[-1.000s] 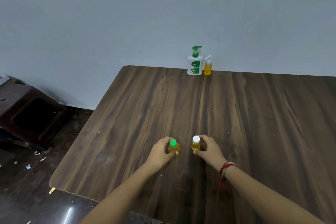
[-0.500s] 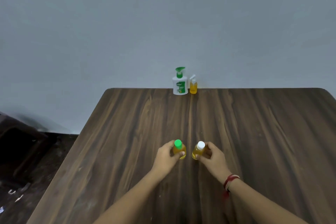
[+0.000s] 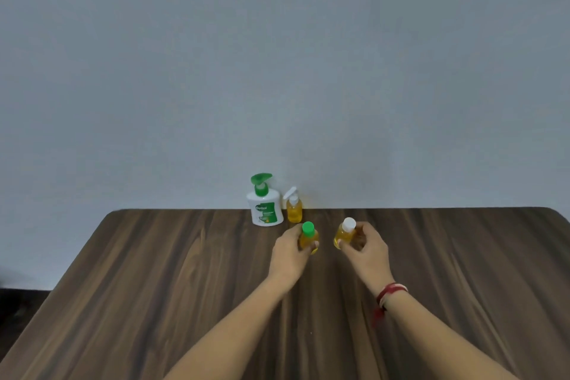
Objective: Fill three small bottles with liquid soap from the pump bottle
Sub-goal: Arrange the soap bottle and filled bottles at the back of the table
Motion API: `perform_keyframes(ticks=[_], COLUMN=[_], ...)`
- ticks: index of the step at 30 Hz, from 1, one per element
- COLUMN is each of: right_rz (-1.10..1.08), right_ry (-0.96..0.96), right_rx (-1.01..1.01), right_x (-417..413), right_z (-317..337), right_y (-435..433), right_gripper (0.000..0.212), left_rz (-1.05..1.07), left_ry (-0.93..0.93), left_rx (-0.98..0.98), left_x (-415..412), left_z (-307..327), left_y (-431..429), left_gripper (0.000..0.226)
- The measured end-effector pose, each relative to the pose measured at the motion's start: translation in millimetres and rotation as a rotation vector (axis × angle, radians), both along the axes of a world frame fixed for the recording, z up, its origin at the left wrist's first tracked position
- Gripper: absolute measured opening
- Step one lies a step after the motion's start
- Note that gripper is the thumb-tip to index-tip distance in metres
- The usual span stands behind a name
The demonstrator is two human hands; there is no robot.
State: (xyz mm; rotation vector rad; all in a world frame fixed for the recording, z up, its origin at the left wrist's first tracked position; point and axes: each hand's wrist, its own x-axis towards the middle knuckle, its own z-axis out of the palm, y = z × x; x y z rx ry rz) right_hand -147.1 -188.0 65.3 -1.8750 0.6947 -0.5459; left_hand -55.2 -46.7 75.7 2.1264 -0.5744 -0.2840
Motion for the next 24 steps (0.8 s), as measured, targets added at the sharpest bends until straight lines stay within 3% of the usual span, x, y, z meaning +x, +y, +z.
perform_keyframes(ticks=[11, 24], right_rz=[0.054, 0.076], right_ry=[0.028, -0.050], right_rx=[-0.097, -0.070], right_x=[72, 90], right_z=[-49, -72], right_y=[-51, -58], right_gripper=[0.028, 0.036], left_rz=[-0.024, -0.045], left_ry=[0.004, -0.034], left_rx=[-0.026, 0.052], left_x=[56, 70], left_z=[-32, -41], left_y=[-69, -87], left_gripper=[0.018, 0.029])
